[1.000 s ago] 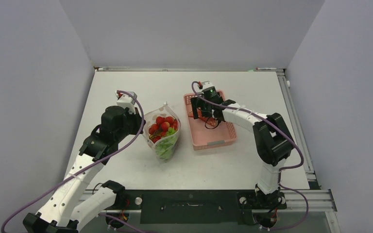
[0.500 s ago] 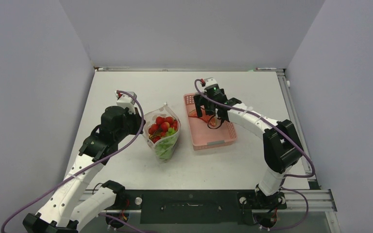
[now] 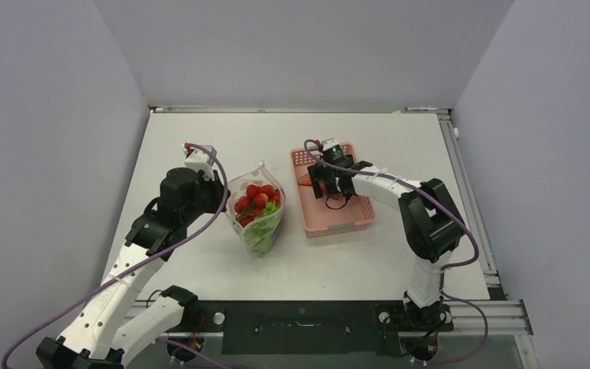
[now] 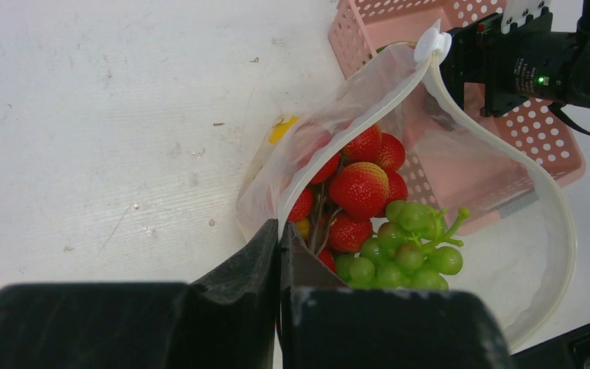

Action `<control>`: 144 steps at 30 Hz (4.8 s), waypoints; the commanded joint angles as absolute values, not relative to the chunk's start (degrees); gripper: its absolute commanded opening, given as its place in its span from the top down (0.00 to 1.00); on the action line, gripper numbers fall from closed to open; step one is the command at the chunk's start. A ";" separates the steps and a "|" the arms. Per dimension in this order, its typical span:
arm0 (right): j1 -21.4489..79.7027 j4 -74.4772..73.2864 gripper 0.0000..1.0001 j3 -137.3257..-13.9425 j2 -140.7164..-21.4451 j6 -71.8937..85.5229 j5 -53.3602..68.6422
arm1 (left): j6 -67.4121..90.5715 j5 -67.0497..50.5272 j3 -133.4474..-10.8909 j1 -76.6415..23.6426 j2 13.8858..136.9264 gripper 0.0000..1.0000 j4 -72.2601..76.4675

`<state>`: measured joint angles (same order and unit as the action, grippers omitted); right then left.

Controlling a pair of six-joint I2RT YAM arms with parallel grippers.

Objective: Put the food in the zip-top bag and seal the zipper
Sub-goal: Pick up the fake fruit from the bin, then place the fake fruit in the zipper food storage bag.

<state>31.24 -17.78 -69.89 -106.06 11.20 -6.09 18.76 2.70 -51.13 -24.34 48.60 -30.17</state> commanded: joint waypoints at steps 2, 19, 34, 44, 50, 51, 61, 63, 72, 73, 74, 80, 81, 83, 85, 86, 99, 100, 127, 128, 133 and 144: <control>30.52 -15.95 0.09 -70.07 -107.27 12.20 -7.01 | 18.11 2.24 -52.73 -24.52 48.65 1.00 -27.77; 30.41 -17.24 0.18 -71.72 -111.49 12.19 -5.51 | 18.11 2.30 -52.80 -24.52 48.60 1.00 -27.85; 30.48 -18.03 0.67 -67.83 -103.07 14.45 -10.30 | 18.02 2.54 -52.73 -24.52 48.52 1.00 -27.84; 31.22 -19.30 0.71 -65.01 -92.57 16.03 -15.23 | 18.11 2.47 -52.82 -24.52 49.02 1.00 -27.84; 33.62 -21.01 0.73 -64.76 -85.47 17.01 -18.50 | 18.11 2.36 -52.78 -24.52 48.96 1.00 -27.93; 34.11 -21.23 0.73 -64.98 -84.13 16.99 -18.75 | 18.11 2.35 -52.81 -24.52 48.88 1.00 -27.93; 41.16 -26.32 0.73 -69.53 -74.24 13.96 -18.70 | 18.08 0.71 -52.78 -24.52 48.74 1.00 -27.50; 42.96 -26.75 0.73 -69.83 -72.78 13.24 -18.63 | 18.09 0.02 -52.57 -24.57 48.53 1.00 -27.18; 53.36 -30.41 0.73 -74.54 -70.81 8.48 -19.80 | 18.19 0.00 -52.64 -24.78 48.47 1.00 -27.08; 54.70 -30.88 0.73 -75.09 -70.94 7.92 -20.79 | 18.19 0.00 -52.65 -24.78 48.43 1.00 -27.07; 56.20 -31.48 0.73 -75.55 -71.08 6.98 -22.01 | 18.24 0.00 -52.62 -24.79 48.43 1.00 -27.06; 64.92 -33.18 0.73 -76.68 -72.50 0.79 -29.59 | 18.28 0.00 -52.70 -24.85 48.69 1.00 -27.27; 65.91 -33.46 0.73 -76.96 -72.94 -0.35 -30.42 | 18.28 0.00 -52.72 -24.87 48.69 1.00 -27.33; 67.65 -33.37 0.74 -77.20 -73.60 -3.30 -32.00 | 18.28 0.00 -52.81 -24.87 48.69 1.00 -27.26; 68.79 -32.60 0.74 -77.02 -74.05 -6.22 -32.64 | 18.28 0.00 -52.76 -24.87 48.61 1.00 -27.33; 69.11 -31.99 0.74 -76.92 -74.30 -7.60 -32.69 | 18.28 -1.19 -52.77 -24.87 48.60 1.00 -27.29; 70.58 -28.63 0.80 -79.80 -79.64 -29.05 -30.52 | 18.11 -2.02 -52.81 -25.05 48.78 1.00 -27.38; 70.79 -28.79 0.79 -80.19 -80.12 -30.31 -31.09 | 18.06 -2.02 -52.81 -25.13 48.78 1.00 -27.46; 77.51 -27.17 0.68 -84.38 -87.58 -60.10 -34.57 | 17.93 -2.45 -52.89 -25.58 48.45 1.00 -27.59; 77.46 -27.28 0.67 -84.84 -87.99 -60.19 -34.14 | 17.93 -2.42 -52.84 -25.55 48.43 1.00 -27.59; 77.50 -26.97 0.60 -85.31 -90.10 -61.06 -32.29 | 17.93 -2.46 -52.90 -25.58 48.25 1.00 -27.60; 77.12 -23.97 0.23 -84.37 -91.87 -61.36 -30.72 | 17.93 -2.43 -52.87 -25.66 48.16 1.00 -27.52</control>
